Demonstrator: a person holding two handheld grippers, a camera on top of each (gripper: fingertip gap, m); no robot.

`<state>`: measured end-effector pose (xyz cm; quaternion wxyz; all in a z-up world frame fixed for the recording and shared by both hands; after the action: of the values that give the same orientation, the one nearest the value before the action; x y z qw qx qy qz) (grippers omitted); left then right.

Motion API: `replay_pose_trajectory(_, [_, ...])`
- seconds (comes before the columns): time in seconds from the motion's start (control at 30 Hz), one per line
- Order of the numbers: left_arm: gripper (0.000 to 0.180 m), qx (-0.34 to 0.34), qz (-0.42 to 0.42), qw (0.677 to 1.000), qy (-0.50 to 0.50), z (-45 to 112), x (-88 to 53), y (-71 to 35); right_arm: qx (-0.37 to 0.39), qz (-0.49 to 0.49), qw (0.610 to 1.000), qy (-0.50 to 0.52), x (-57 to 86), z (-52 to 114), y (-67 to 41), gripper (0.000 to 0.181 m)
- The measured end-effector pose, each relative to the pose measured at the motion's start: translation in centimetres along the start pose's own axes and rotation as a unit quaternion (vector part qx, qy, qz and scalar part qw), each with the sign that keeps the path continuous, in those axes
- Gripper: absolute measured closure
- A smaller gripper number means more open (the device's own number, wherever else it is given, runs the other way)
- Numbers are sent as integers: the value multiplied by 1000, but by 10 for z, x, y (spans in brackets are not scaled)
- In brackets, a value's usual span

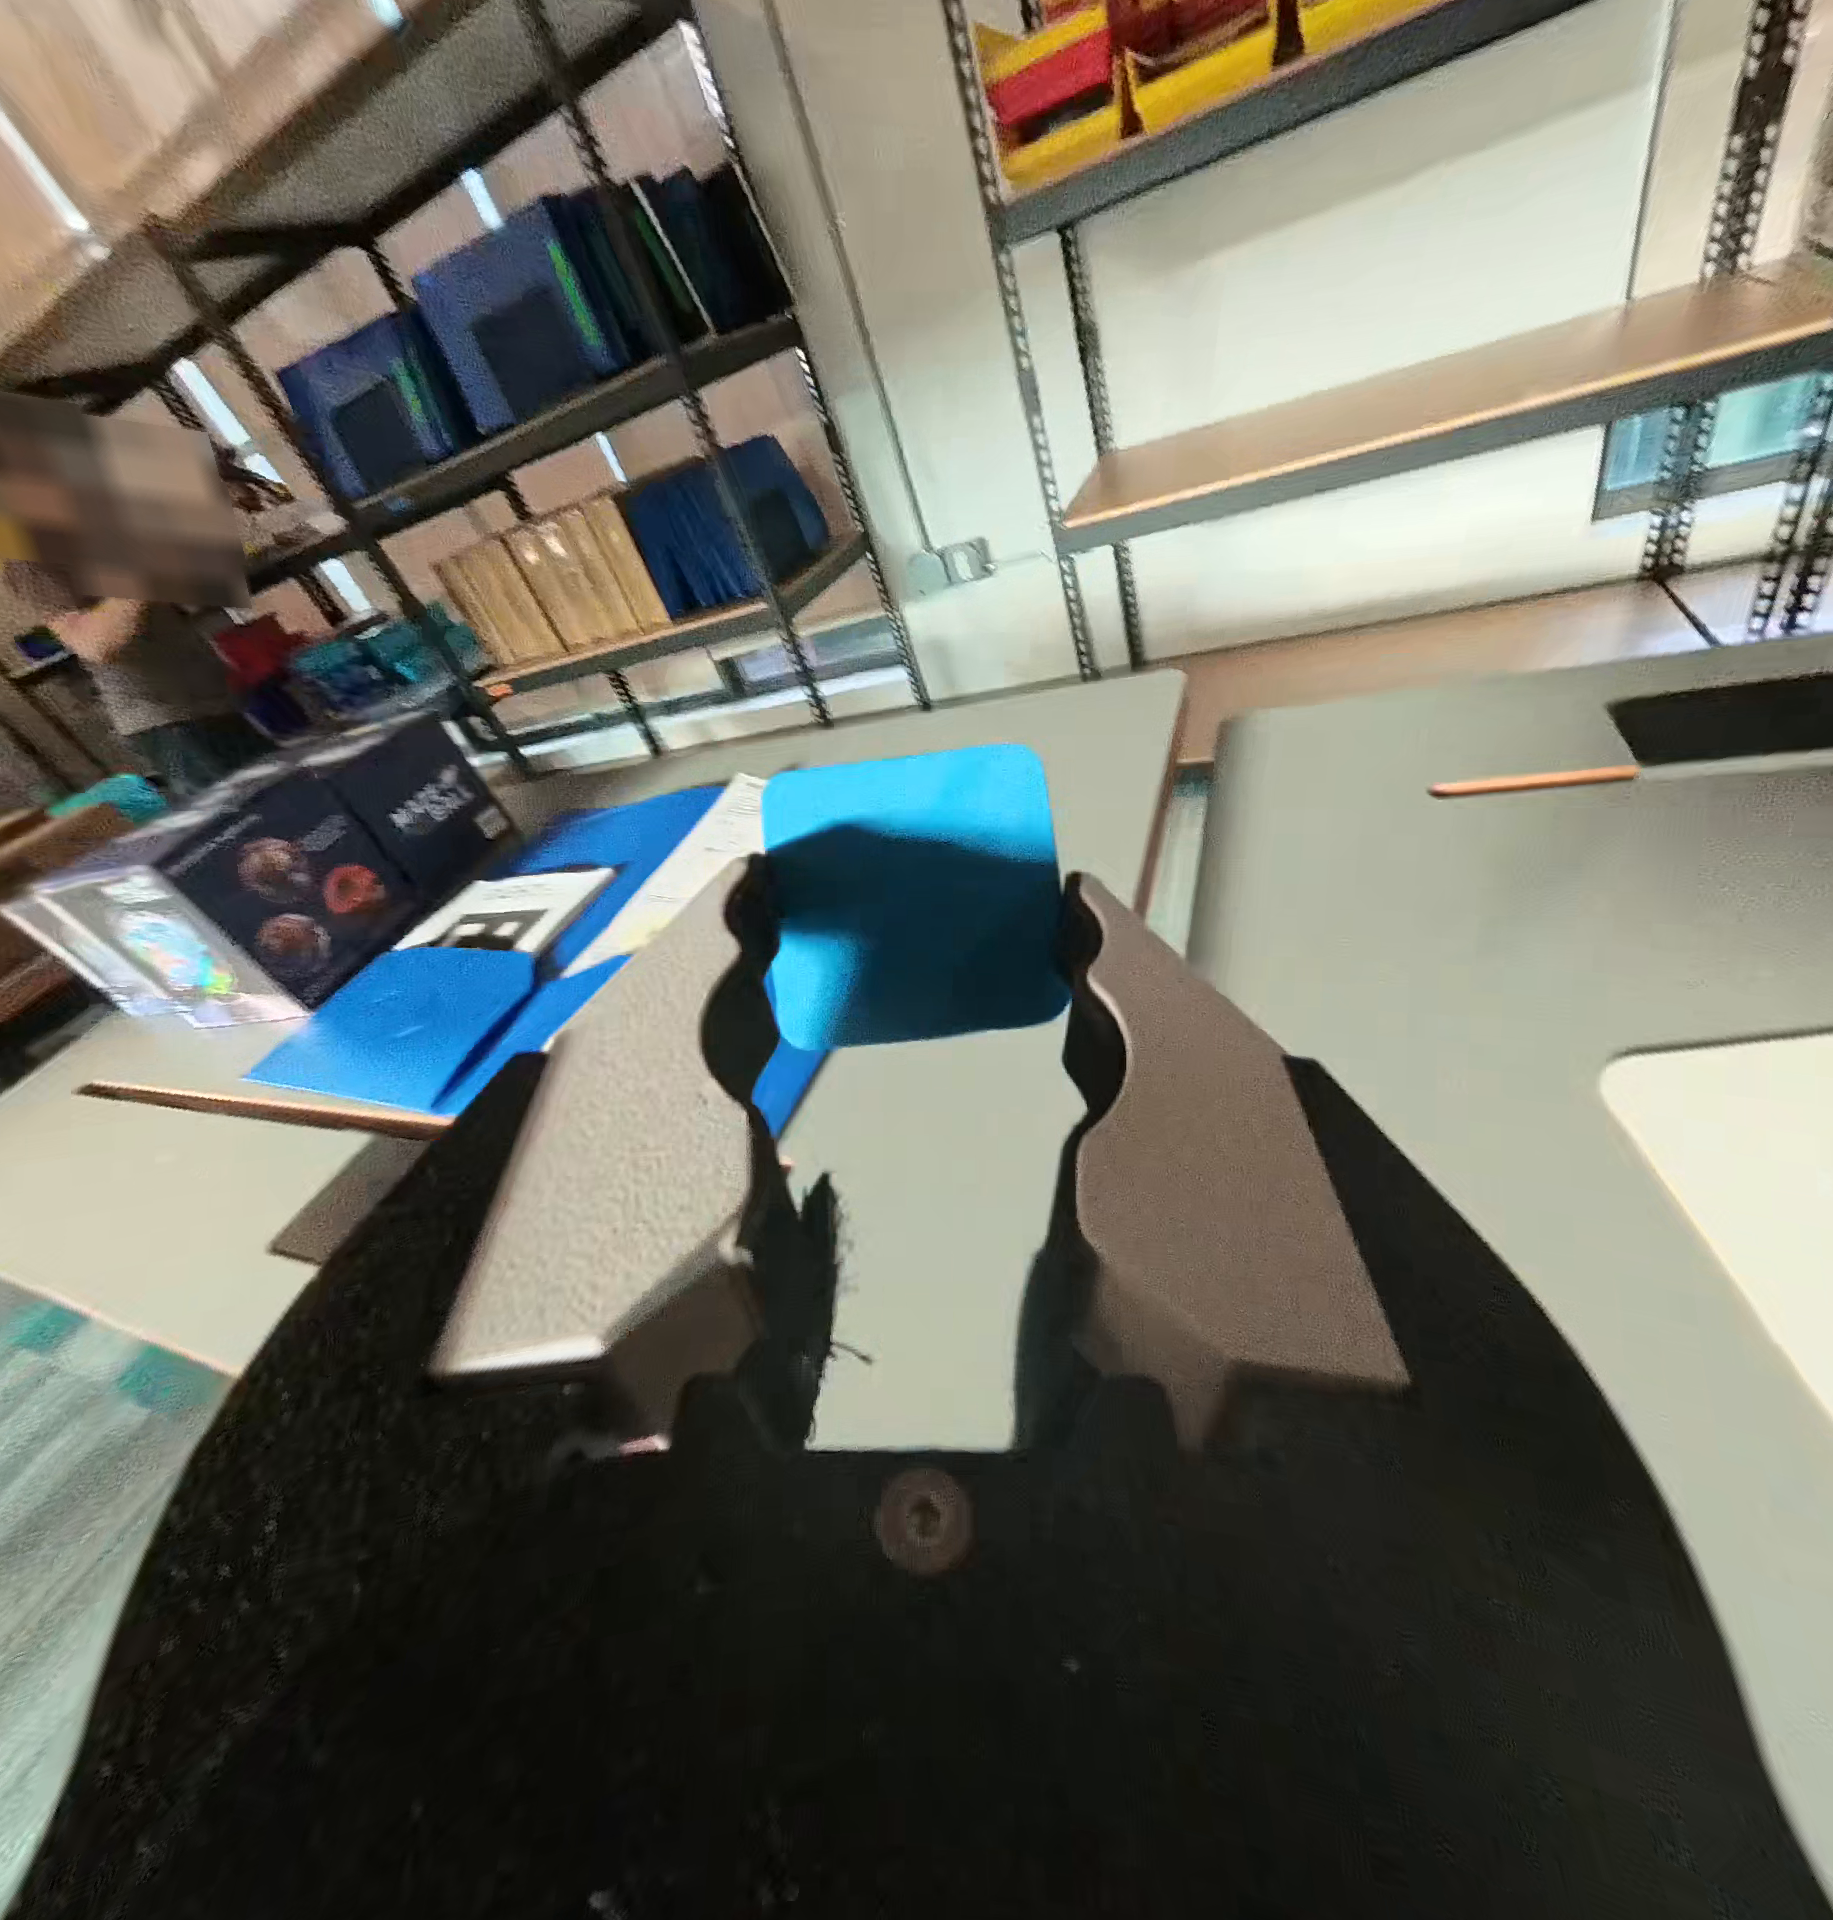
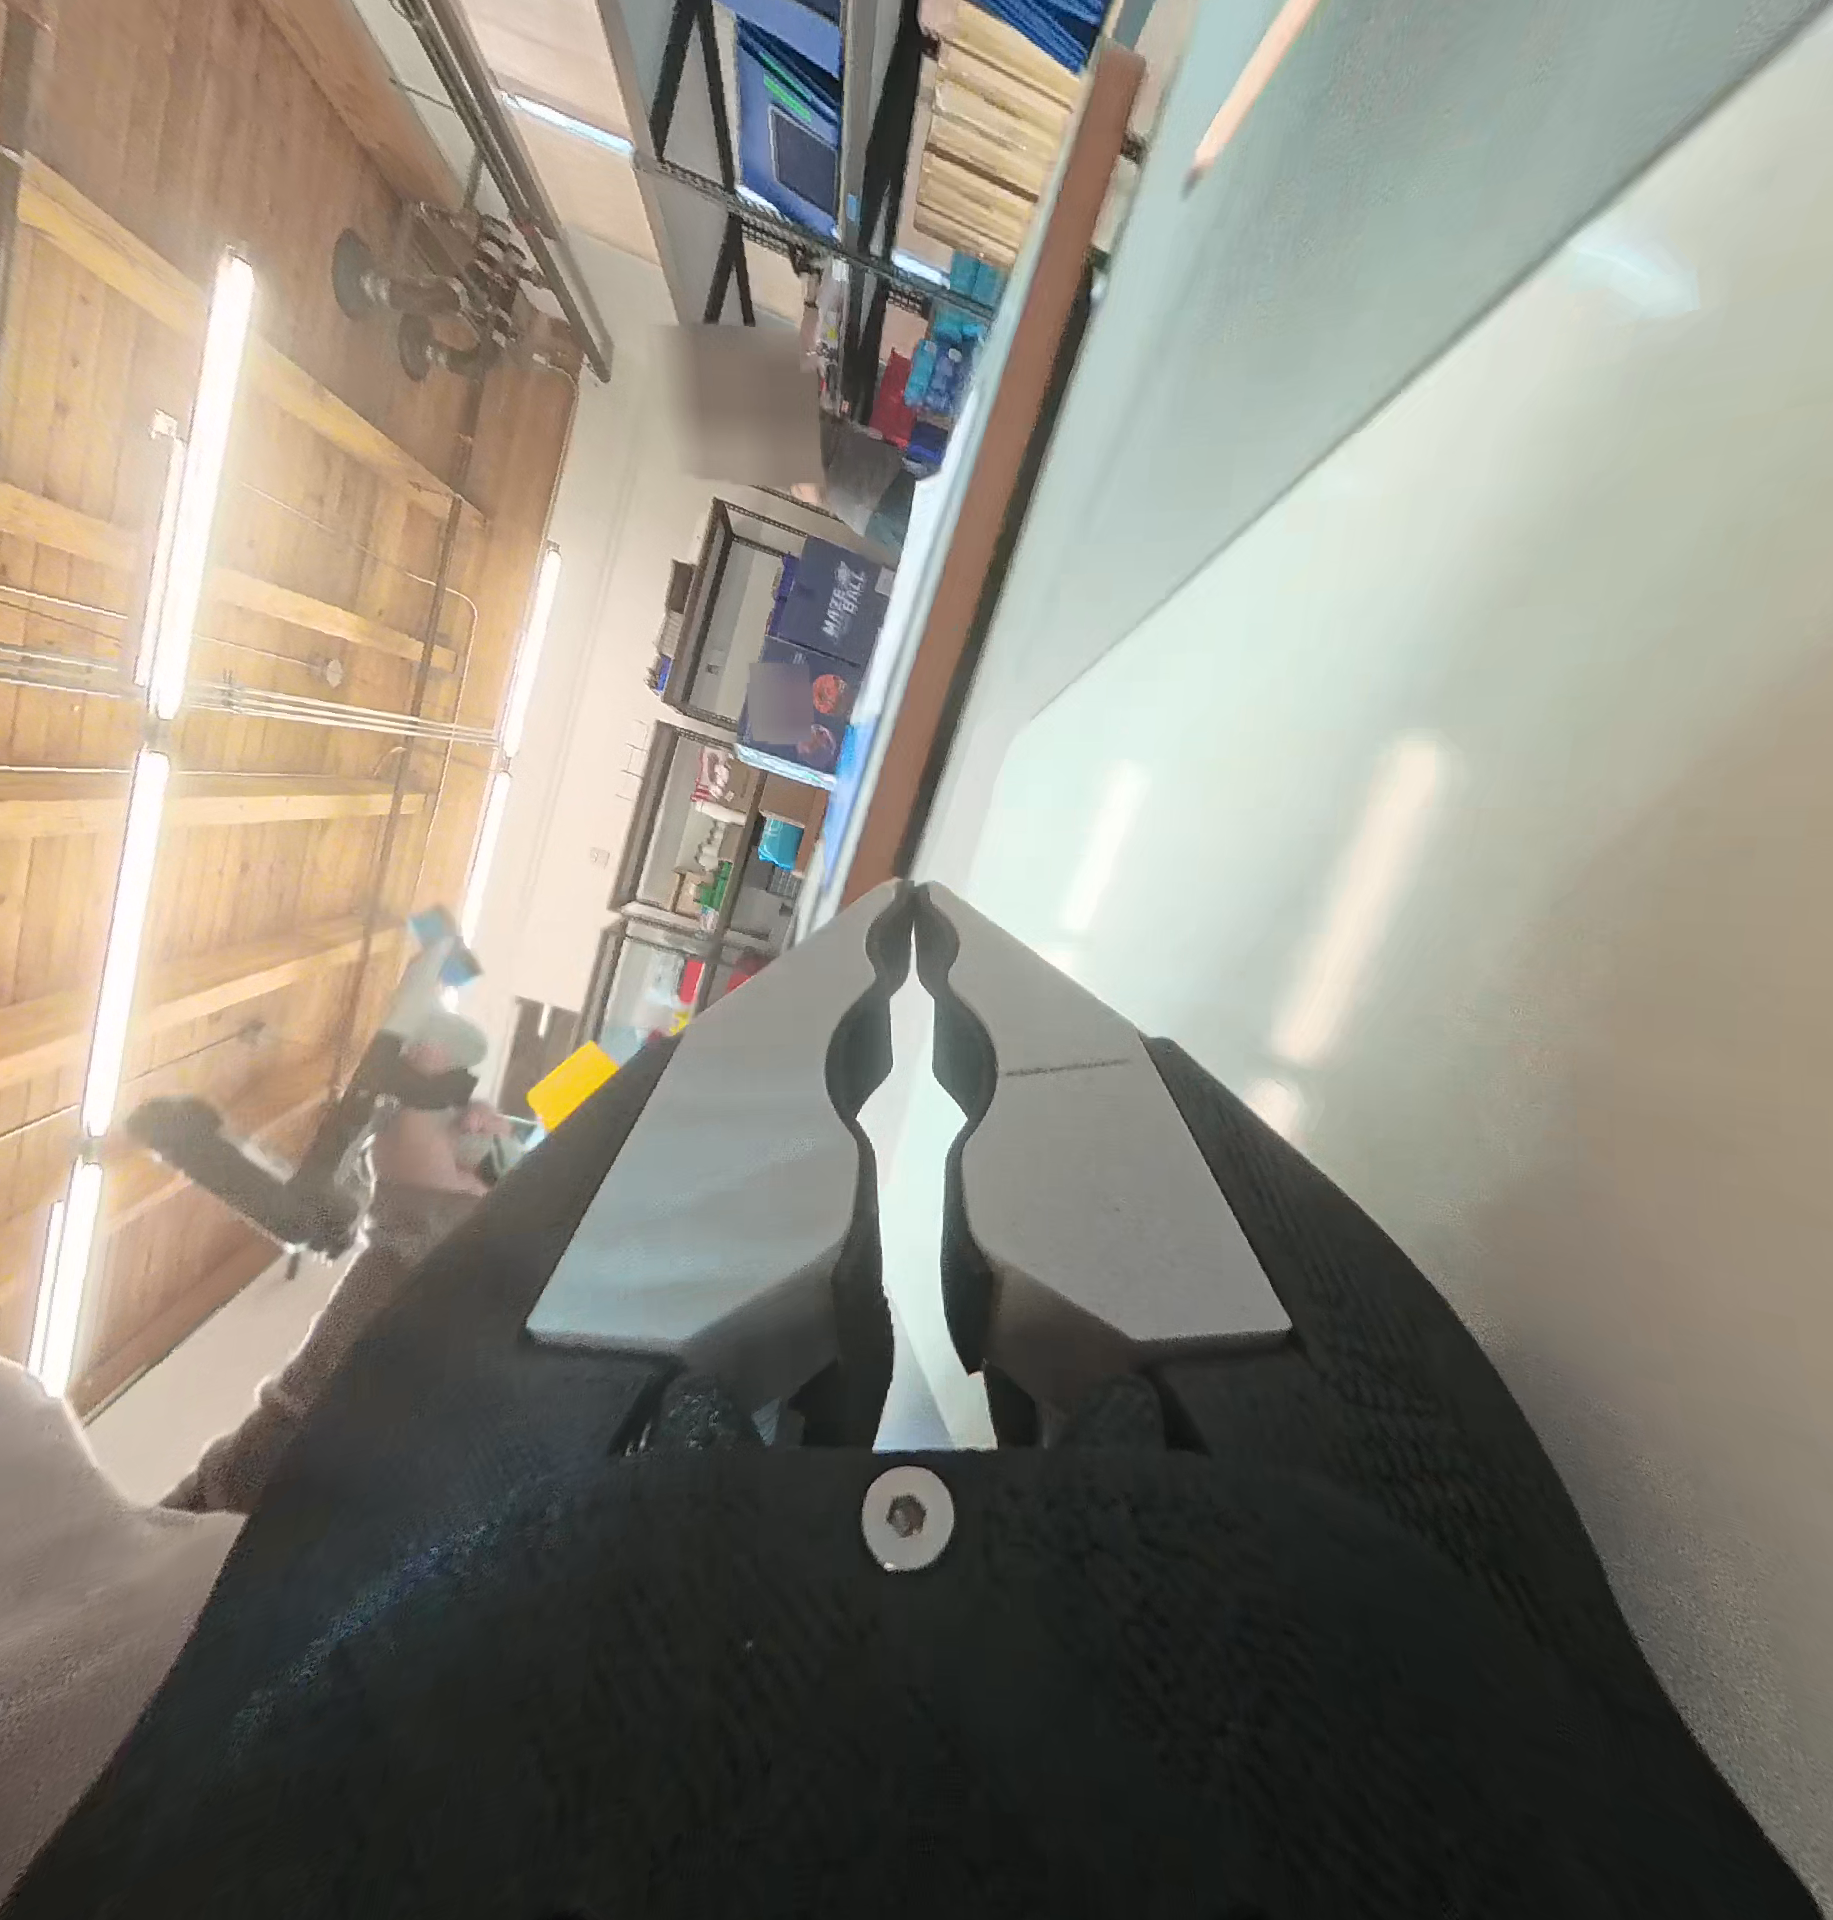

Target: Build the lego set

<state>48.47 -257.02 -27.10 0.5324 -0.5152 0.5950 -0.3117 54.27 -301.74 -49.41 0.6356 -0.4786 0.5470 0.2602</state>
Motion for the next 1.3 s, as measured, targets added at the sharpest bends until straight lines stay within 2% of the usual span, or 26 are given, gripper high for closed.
replay_pose_trajectory(0.2, [128,29,-18,995,-96,-88,-107,-4,39,-62,996,-40,-59,52,-10,181])
replay_pose_trajectory(0.4, [128,52,-43,996,-55,-119,-126,9,90,-121,988,-41,-118,79,23,181])
replay_pose_trajectory(0.5, [128,97,-49,992,-60,-146,-147,-5,75,-199,977,-30,-169,108,53,181])
replay_pose_trajectory(0.63, [128,144,-13,985,-96,-201,-202,-19,52,-333,941,-37,-255,180,105,181])
replay_pose_trajectory(0.77, [128,161,13,971,-177,-270,-277,-11,70,-418,899,-113,-354,282,162,160])
replay_pose_trajectory(0.83, [128,162,10,962,-219,-297,-314,1,77,-435,882,-163,-402,330,196,141])
replay_pose_trajectory(1.03, [128,126,-14,948,-292,-314,-407,60,33,-467,847,-251,-488,455,303,93])
replay_pose_trajectory(1.13, [128,112,-5,938,-329,-303,-467,87,49,-509,820,-259,-505,517,336,84])
replay_pose_trajectory(1.3, [128,118,-3,908,-401,-284,-602,128,106,-598,753,-255,-542,652,368,83])
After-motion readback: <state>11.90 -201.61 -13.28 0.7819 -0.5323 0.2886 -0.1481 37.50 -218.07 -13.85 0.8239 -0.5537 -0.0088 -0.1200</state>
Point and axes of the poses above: each gripper's, where its closed fingertips meet, z out along the fingers, y out of its underside, x = y × z across the jaws, the point moved 2 cm from there along -z, back along the fingers, and after that the axes turned 10 degrees about -x, right-handed, at the moved point
